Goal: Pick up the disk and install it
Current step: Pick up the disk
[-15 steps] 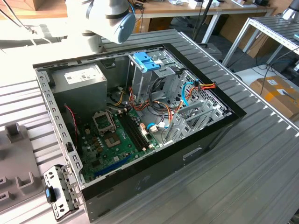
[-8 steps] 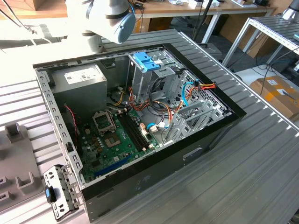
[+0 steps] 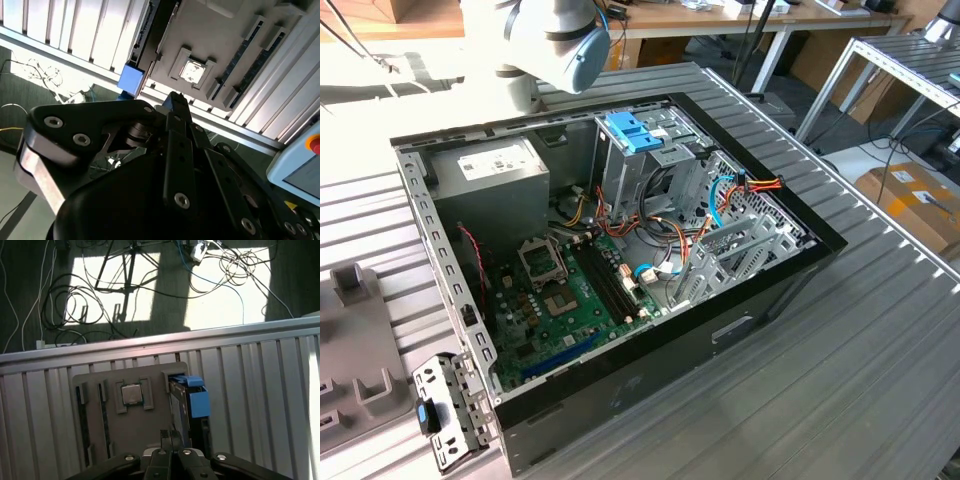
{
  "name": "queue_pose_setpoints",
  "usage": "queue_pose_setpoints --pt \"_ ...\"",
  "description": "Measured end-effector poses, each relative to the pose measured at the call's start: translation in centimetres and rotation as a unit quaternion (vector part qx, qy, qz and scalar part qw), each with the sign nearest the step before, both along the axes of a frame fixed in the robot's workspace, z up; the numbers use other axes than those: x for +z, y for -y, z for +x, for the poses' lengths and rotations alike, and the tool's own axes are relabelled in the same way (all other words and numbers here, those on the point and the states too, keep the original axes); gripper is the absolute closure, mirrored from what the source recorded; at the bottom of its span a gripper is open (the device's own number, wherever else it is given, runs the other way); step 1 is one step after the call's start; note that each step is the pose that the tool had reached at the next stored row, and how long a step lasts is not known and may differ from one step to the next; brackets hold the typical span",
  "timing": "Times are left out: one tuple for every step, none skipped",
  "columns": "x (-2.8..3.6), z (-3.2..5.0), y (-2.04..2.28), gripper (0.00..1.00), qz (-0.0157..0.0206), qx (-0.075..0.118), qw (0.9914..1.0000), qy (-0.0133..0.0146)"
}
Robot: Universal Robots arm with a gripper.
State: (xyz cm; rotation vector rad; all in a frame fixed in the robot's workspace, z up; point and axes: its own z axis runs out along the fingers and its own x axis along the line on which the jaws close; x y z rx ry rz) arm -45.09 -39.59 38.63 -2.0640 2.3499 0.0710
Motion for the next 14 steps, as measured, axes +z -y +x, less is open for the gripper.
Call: queue_pose_setpoints --pt "0.0 0.0 0.0 0.89 0.0 0.002 1.0 0.0" --pt "0.0 0.0 0.0 0.89 0.0 0.004 0.99999 0.0" --pt "0.0 0.0 0.0 0.89 0.0 0.008 0.99997 0.0" --pt "0.0 0.0 0.0 0.89 0.0 0.011 0.99994 0.0" --pt "0.0 0.0 0.0 0.89 0.0 0.013 0.99991 0.0" --pt "0.0 0.0 0.0 0.89 0.0 0.015 0.99989 0.0" --pt "0.0 0.0 0.0 0.89 0.0 0.017 0.99986 0.0" --pt "0.0 0.0 0.0 0.89 0.0 0.019 0.99981 0.0" --pt "0.0 0.0 0.0 0.89 0.0 0.021 0.99977 0.0" --pt "0.0 0.0 0.0 0.89 0.0 0.024 0.99972 0.0" --pt "0.0 0.0 0.0 0.89 0.0 0.028 0.99962 0.0" --pt "0.0 0.0 0.0 0.89 0.0 0.031 0.99953 0.0" --pt "0.0 0.0 0.0 0.89 0.0 0.034 0.99942 0.0" --pt "0.0 0.0 0.0 0.89 0.0 0.036 0.99935 0.0"
